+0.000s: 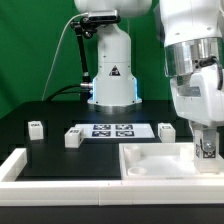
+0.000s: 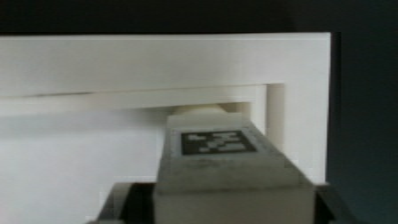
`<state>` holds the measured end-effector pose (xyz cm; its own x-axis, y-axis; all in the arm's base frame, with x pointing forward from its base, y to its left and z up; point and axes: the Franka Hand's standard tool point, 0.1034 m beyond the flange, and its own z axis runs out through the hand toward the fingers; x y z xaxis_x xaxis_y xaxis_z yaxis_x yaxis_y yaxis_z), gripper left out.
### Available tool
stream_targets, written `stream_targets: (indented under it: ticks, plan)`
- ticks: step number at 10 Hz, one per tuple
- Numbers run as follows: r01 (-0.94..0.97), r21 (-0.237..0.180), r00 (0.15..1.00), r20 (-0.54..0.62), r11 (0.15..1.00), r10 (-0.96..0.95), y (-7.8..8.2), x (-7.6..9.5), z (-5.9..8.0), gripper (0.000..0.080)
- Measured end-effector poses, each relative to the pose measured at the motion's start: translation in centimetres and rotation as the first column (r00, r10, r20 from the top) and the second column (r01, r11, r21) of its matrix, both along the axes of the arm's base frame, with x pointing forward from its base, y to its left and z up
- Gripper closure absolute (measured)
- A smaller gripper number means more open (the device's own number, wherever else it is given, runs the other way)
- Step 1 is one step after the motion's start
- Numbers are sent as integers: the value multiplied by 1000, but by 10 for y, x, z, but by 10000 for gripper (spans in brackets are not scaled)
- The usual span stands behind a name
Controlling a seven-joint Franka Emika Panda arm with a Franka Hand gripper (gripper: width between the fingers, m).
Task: Assemble one leg
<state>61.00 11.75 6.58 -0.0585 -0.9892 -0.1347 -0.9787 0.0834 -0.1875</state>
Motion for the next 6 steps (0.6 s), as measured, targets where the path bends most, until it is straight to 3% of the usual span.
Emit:
stream_targets:
  ticks: [1,2,3,4,5,6]
  plan:
    - [-2,0,1000,0,1000,2,0,0,0,430]
    - [-7,-1,1000,1,1000,7,0,0,0,295]
    - [-54,-10,999,-5,998,54,1,-1,0,295]
    - [-108,-11,994,-19,994,107,4,-1,0,177]
    - [-139,-10,990,-27,990,139,6,-2,0,158]
    - [-268,-37,963,-26,963,267,8,-3,0,151]
